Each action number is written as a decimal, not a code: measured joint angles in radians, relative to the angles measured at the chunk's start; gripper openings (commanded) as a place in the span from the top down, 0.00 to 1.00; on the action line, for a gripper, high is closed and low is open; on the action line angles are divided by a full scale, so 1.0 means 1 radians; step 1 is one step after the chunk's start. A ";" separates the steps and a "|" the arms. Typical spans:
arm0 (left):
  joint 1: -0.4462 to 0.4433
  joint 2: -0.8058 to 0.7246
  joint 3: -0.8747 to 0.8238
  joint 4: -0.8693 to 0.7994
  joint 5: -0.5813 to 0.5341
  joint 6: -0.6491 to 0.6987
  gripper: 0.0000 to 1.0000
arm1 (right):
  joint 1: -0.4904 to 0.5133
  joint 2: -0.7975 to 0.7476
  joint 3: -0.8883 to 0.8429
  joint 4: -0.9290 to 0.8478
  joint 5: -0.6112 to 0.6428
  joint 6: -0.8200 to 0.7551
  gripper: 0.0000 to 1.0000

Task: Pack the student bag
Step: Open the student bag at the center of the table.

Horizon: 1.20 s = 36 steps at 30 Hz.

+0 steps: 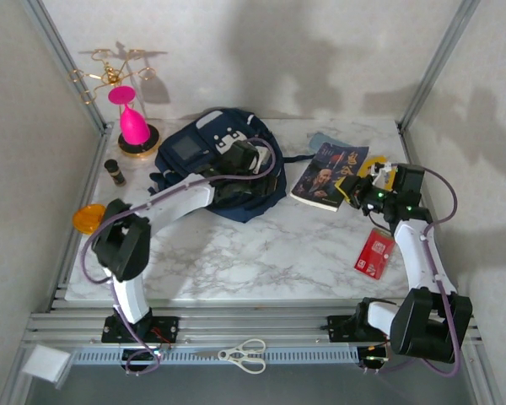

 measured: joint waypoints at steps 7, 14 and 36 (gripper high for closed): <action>-0.002 0.189 0.172 -0.046 -0.094 0.067 0.48 | -0.026 0.000 -0.018 -0.024 -0.008 -0.026 1.00; -0.008 0.306 0.281 -0.078 -0.141 0.113 0.58 | -0.035 0.000 -0.030 -0.024 -0.023 -0.029 1.00; -0.026 0.172 0.208 -0.097 -0.163 0.099 1.00 | -0.038 0.018 -0.030 -0.082 -0.029 -0.122 1.00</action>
